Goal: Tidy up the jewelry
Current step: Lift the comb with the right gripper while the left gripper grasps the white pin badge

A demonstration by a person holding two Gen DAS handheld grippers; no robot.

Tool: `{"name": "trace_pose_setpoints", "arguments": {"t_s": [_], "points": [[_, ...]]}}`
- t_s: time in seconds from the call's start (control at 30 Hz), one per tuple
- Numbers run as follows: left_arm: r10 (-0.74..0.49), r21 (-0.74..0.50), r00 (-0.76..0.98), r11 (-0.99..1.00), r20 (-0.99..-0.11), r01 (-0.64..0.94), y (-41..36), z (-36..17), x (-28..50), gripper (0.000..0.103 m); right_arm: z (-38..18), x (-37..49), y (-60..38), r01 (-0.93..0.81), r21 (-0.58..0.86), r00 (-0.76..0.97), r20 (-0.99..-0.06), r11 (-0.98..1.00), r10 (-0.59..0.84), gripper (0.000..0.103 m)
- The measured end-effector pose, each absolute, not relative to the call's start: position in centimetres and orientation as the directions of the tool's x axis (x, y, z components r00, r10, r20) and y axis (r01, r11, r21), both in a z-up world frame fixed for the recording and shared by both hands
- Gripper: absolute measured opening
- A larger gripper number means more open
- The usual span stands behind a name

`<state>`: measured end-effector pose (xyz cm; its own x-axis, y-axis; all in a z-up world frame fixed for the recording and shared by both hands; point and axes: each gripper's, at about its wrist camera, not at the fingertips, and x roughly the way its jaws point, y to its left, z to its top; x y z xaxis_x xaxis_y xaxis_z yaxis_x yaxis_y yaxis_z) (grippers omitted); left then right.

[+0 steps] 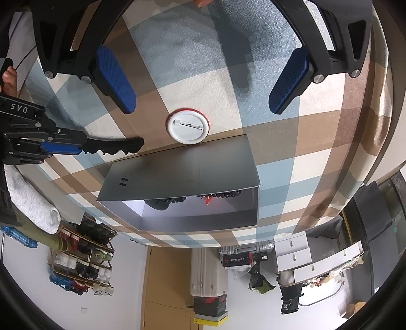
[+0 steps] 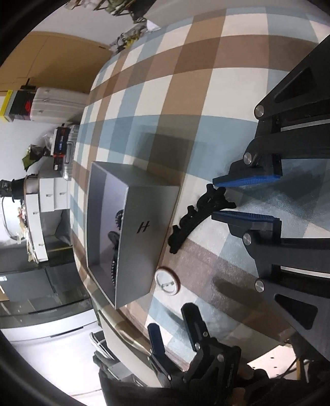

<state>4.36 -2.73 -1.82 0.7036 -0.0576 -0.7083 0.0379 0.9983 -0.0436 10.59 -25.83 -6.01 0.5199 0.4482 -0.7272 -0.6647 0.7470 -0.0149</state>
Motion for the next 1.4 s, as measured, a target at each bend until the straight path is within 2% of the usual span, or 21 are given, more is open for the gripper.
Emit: {"name": "trace_pose_setpoints", "arguments": {"t_s": [0.5,0.77,0.93,1.2,1.27,1.37,1.4], "points": [[-0.05,-0.042,0.696,0.999,-0.716,0.027,-2.6,-1.9,4.6,0.102,-2.8,9.3,-26.8,-0.692,0.055,0.544,-0.615,0.72,0.571,0.017],[-0.019,-0.026,0.642,1.0,-0.766,-0.002,-3.1,-2.5,6.4,0.101,-2.1,8.9,-26.7,-0.7,0.067,0.542,-0.599,0.711,0.59,0.017],[-0.035,-0.012,0.618,0.999,-0.786,0.042,-3.8,-2.9,6.4,0.082,-1.9,8.9,-27.0,-0.698,0.077,0.543,-0.592,0.712,0.596,0.017],[-0.053,-0.014,0.627,0.998,-0.777,0.068,-4.1,-2.7,6.6,0.068,-1.4,8.8,-27.6,-0.695,0.087,0.546,-0.582,0.714,0.602,0.017],[-0.059,-0.014,0.63,0.997,-0.774,0.075,-4.2,-2.6,6.8,0.061,-1.2,8.8,-27.9,-0.693,0.089,0.549,-0.576,0.715,0.605,0.017],[-0.062,-0.016,0.64,0.997,-0.766,0.077,-4.2,-2.5,6.8,0.038,-0.8,8.7,-28.1,-0.693,0.092,0.555,-0.565,0.715,0.611,0.017],[-0.064,-0.017,0.642,0.997,-0.764,0.079,-4.2,-2.4,6.7,0.036,-0.8,8.7,-28.2,-0.694,0.093,0.555,-0.562,0.714,0.613,0.017]]}}
